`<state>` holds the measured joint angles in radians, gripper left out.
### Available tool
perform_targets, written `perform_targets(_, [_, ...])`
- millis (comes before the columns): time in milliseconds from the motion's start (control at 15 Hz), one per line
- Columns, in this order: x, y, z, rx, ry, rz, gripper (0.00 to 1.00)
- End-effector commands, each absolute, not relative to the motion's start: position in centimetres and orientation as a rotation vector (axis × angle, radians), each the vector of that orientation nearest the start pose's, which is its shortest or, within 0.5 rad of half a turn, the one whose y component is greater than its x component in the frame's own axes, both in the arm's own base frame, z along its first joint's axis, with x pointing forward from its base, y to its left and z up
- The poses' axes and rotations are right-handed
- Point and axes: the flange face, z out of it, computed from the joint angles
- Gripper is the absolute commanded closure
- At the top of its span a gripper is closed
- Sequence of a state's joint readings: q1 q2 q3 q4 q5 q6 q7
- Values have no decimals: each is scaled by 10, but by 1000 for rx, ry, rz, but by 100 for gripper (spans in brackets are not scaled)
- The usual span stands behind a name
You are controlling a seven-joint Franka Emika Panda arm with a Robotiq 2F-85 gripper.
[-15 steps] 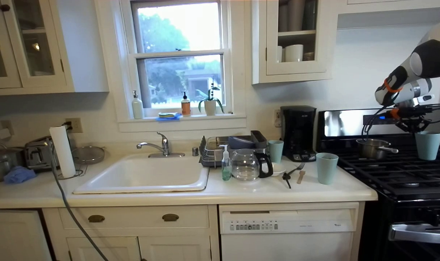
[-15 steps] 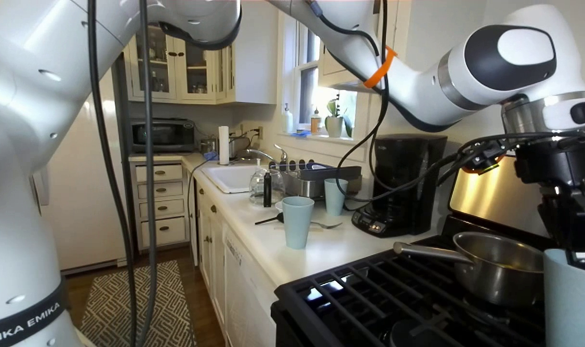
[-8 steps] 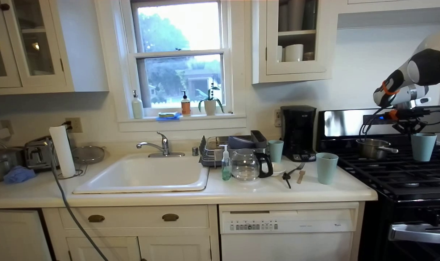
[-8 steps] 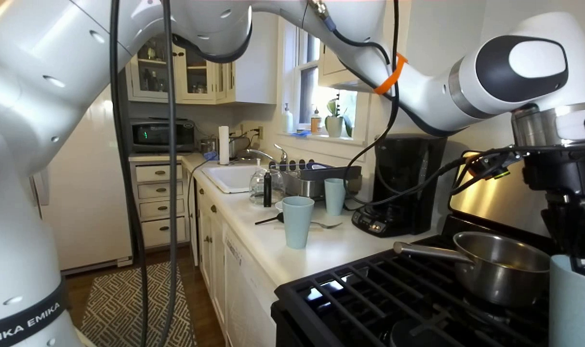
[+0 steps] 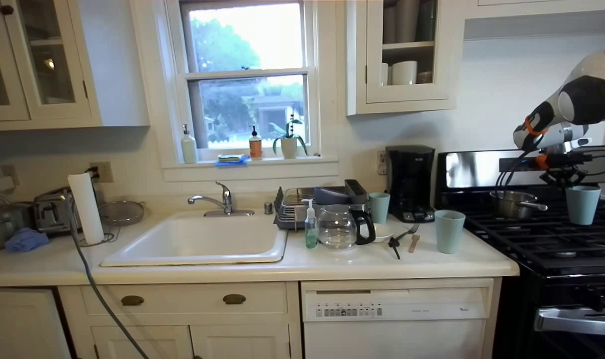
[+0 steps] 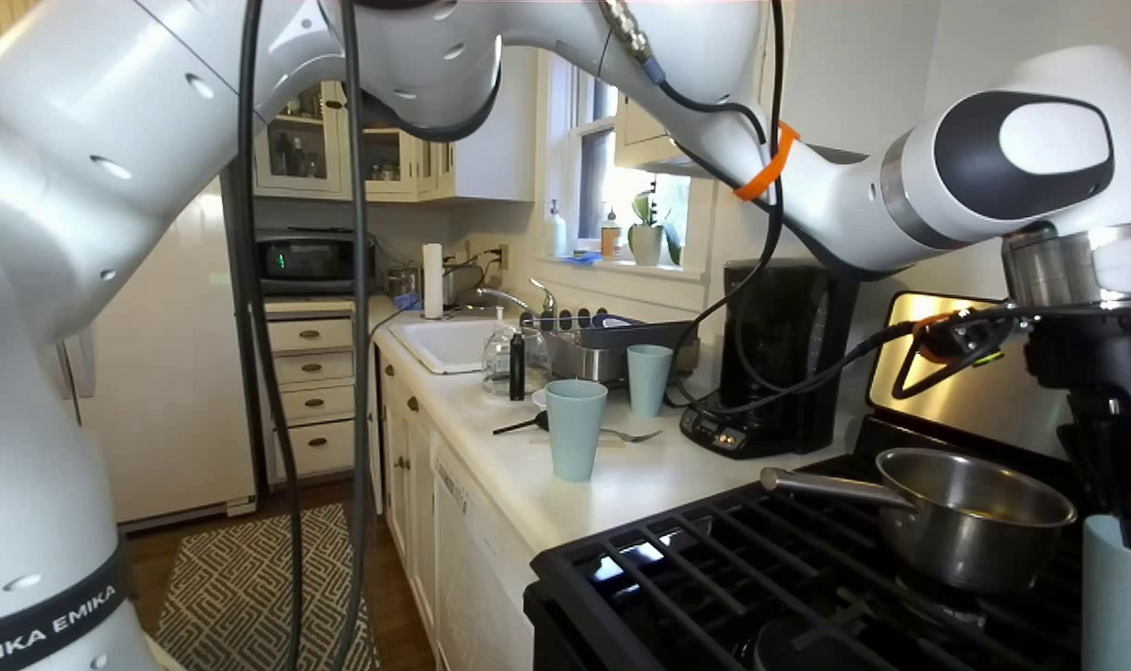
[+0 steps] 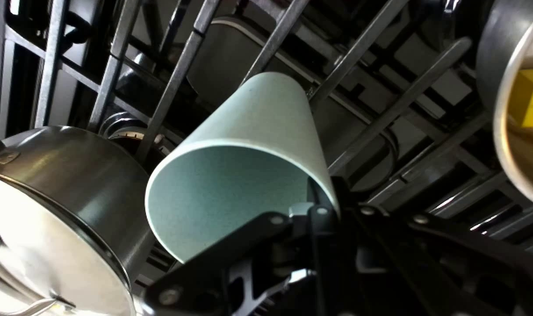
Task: Put the cup on the stove
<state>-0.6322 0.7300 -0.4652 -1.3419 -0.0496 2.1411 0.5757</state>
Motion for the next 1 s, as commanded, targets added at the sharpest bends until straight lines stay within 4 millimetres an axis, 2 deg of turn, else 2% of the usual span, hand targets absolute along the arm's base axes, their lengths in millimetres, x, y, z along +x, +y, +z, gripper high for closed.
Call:
perform_targets(0, [409, -628, 342, -2523, 2345, -75, 99])
perform_targets(400, [406, -632, 344, -2539, 2283, -101, 99])
perform_targets(467, [405, -632, 344, -2552, 2278, -102, 80])
perform_targets(533, [404, -631, 343, -2569, 2271, -95, 69])
perform_targets(933, [402, -632, 343, -2623, 2233, -80, 30])
